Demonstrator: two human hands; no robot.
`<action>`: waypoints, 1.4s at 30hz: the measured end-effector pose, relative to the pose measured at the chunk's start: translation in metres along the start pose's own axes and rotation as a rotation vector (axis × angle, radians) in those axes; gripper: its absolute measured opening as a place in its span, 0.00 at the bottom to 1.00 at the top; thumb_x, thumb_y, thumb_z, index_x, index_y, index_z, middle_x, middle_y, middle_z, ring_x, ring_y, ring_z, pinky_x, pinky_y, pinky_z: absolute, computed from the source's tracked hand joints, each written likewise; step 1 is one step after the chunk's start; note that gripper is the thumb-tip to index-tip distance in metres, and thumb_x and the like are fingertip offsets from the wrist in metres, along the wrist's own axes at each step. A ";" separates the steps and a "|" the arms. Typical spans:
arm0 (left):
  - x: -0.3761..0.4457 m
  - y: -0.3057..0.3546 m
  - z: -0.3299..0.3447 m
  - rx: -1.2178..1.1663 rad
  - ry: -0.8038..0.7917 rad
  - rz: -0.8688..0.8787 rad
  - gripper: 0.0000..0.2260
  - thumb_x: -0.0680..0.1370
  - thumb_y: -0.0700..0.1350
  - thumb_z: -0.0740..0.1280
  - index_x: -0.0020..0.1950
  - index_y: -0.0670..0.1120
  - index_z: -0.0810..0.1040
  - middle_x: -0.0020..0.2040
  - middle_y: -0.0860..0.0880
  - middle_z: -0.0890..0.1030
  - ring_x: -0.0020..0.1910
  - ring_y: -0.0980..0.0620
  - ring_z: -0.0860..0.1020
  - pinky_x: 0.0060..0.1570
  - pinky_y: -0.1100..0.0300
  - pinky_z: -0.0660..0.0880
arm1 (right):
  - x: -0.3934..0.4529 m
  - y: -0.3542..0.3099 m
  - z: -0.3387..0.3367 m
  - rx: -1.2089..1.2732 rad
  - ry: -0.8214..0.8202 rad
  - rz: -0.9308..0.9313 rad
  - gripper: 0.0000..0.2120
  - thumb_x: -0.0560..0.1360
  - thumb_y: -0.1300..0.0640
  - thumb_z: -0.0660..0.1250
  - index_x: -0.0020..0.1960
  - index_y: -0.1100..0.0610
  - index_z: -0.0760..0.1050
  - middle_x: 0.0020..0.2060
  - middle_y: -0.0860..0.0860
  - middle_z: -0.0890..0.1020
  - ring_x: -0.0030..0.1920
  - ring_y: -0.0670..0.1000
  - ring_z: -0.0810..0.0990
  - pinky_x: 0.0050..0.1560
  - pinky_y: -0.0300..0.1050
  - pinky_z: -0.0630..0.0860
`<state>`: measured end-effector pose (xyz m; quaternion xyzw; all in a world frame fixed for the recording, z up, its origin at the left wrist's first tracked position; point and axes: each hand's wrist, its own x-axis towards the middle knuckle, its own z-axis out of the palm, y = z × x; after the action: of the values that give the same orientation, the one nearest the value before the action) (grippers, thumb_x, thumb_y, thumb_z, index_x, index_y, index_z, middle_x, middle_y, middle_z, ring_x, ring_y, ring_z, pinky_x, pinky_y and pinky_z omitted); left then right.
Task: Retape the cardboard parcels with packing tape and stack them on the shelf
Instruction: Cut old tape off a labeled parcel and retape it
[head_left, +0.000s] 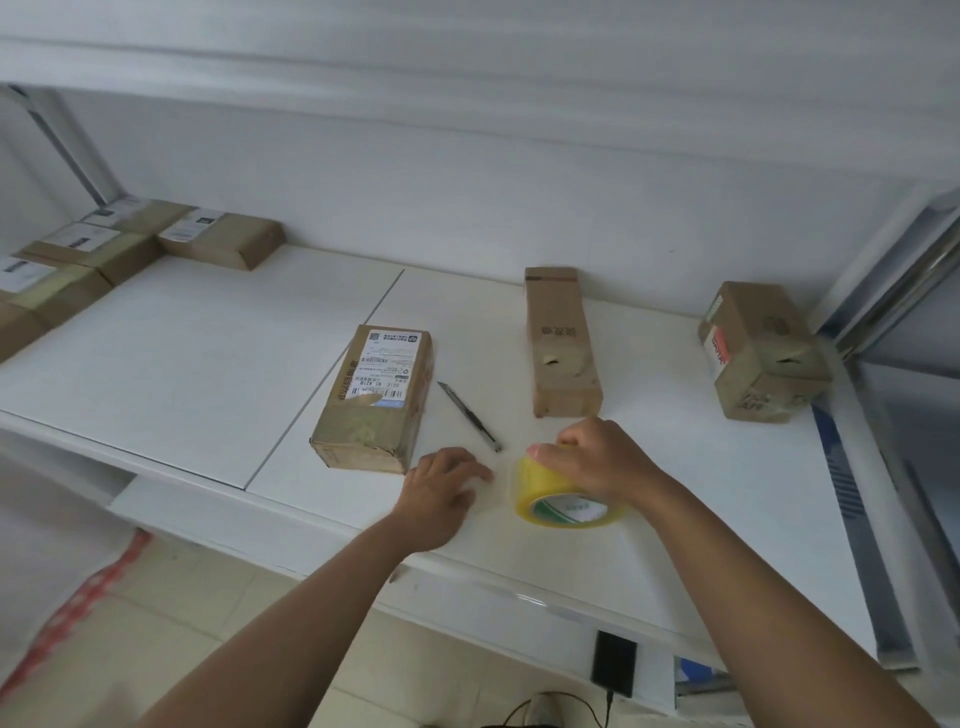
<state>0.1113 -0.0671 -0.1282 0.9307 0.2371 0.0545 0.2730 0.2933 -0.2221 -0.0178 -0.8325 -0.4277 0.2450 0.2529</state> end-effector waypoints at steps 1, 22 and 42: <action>0.003 0.000 -0.003 0.001 -0.039 -0.009 0.15 0.78 0.46 0.60 0.61 0.58 0.77 0.66 0.53 0.71 0.67 0.47 0.68 0.63 0.55 0.62 | 0.000 0.001 0.000 0.006 -0.003 -0.002 0.27 0.74 0.40 0.69 0.27 0.52 0.60 0.24 0.46 0.62 0.27 0.48 0.64 0.34 0.45 0.61; -0.012 0.046 -0.090 -0.805 0.054 -0.253 0.23 0.80 0.31 0.62 0.70 0.53 0.71 0.42 0.45 0.78 0.46 0.48 0.83 0.53 0.56 0.81 | 0.004 0.019 -0.008 0.239 0.062 0.040 0.24 0.72 0.37 0.68 0.30 0.54 0.65 0.25 0.46 0.66 0.29 0.48 0.67 0.35 0.46 0.63; -0.029 0.011 -0.183 -0.544 0.406 -0.515 0.08 0.80 0.38 0.65 0.42 0.43 0.79 0.37 0.48 0.82 0.38 0.48 0.78 0.45 0.53 0.77 | 0.046 -0.100 -0.014 -0.319 0.022 -0.077 0.27 0.75 0.34 0.63 0.31 0.56 0.67 0.32 0.53 0.74 0.37 0.57 0.76 0.33 0.46 0.64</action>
<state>0.0476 -0.0002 0.0331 0.7056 0.4878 0.2271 0.4612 0.2671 -0.1359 0.0464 -0.8478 -0.4899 0.1551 0.1311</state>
